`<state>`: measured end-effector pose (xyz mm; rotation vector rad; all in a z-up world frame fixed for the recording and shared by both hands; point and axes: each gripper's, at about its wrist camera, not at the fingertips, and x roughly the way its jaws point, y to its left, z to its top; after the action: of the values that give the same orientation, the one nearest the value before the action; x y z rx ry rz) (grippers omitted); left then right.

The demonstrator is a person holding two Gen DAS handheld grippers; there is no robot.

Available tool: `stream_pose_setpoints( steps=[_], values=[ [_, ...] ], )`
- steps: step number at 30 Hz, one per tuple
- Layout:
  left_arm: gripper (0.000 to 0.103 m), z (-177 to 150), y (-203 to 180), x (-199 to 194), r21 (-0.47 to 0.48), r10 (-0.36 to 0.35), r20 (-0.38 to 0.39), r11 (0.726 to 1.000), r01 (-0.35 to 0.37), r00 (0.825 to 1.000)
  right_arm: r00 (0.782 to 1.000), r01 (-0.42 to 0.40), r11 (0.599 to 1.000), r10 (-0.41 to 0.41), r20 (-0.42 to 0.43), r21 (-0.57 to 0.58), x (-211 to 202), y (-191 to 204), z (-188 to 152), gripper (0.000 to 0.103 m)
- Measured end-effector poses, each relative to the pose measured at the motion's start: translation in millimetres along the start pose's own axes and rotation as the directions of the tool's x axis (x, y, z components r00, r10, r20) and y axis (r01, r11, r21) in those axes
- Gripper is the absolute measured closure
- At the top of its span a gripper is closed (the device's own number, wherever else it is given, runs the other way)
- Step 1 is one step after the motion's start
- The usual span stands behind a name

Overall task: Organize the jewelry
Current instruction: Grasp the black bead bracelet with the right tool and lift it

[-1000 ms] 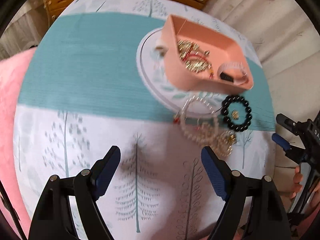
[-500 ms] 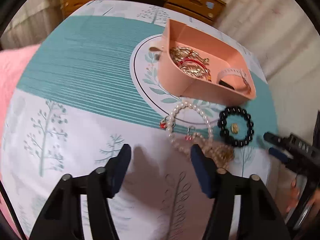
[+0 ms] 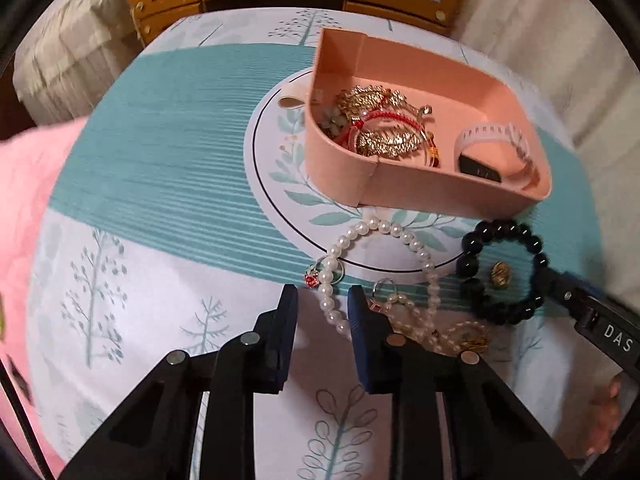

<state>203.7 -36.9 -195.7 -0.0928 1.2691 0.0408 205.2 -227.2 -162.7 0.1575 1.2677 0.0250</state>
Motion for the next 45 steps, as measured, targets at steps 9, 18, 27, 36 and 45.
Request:
stream_pose_setpoints(
  steps=[9,18,27,36,45],
  values=[
    [0.096,6.1,-5.7,0.6,0.05,0.004,-0.009,0.999,-0.003,1.0,0.998,0.052,0.977,-0.043,0.052,-0.206,3.3,18.1,-2.3,0.073],
    [0.097,4.8,-0.2,-1.7,0.039,-0.008,-0.032,0.999,0.01,0.999,0.996,-0.031,0.97,0.05,0.072,-0.243,-10.7,14.2,-5.9,0.088],
    [0.097,-3.6,1.3,-30.2,0.065,-0.016,0.002,0.998,0.016,1.0,0.982,-0.068,0.959,0.112,0.15,-0.274,-48.0,20.8,-8.3,0.088],
    [0.097,-4.3,-3.3,-72.1,0.07,-0.084,0.054,0.994,0.08,0.995,0.952,-0.077,0.925,0.18,0.248,-0.373,-91.2,39.3,-11.4,0.088],
    [0.097,20.1,-6.4,-120.8,0.065,-0.114,0.127,0.992,0.106,0.985,0.928,-0.096,0.914,0.225,0.297,-0.393,-116.3,50.6,2.0,0.088]
  ],
)
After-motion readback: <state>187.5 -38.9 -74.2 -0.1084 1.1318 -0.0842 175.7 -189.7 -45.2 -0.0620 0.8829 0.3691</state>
